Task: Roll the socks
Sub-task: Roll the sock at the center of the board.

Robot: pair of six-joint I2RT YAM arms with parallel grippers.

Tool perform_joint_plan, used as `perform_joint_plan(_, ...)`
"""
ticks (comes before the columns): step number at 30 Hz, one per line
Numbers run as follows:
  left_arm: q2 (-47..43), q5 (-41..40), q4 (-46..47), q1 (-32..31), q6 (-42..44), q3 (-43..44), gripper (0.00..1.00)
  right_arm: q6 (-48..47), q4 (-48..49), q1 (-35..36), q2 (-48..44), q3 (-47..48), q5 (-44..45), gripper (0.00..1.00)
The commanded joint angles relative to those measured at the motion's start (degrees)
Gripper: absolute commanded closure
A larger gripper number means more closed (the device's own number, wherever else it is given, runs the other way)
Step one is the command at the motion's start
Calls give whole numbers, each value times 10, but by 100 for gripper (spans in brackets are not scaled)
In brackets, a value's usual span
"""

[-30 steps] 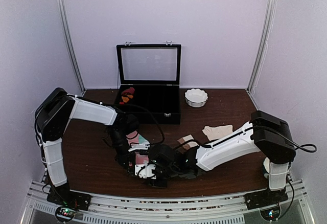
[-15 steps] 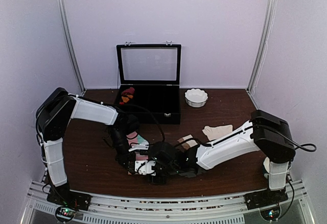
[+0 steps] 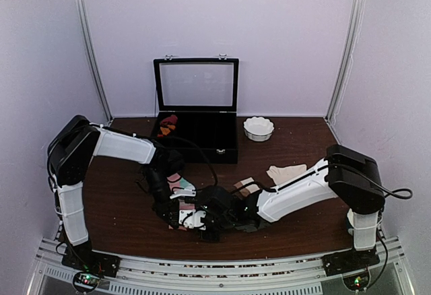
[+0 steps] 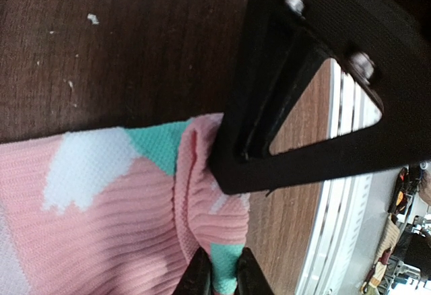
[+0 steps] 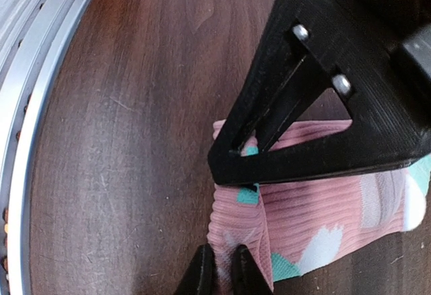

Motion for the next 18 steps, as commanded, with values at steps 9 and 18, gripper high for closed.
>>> perform_joint_plan(9,5,10,-19,5,20,8,84,10,7,-5,22,-1,9,73)
perform_joint_plan(18,-29,-36,3,6,-20,16,63,45,-33,-12,-2,-6,-27,100)
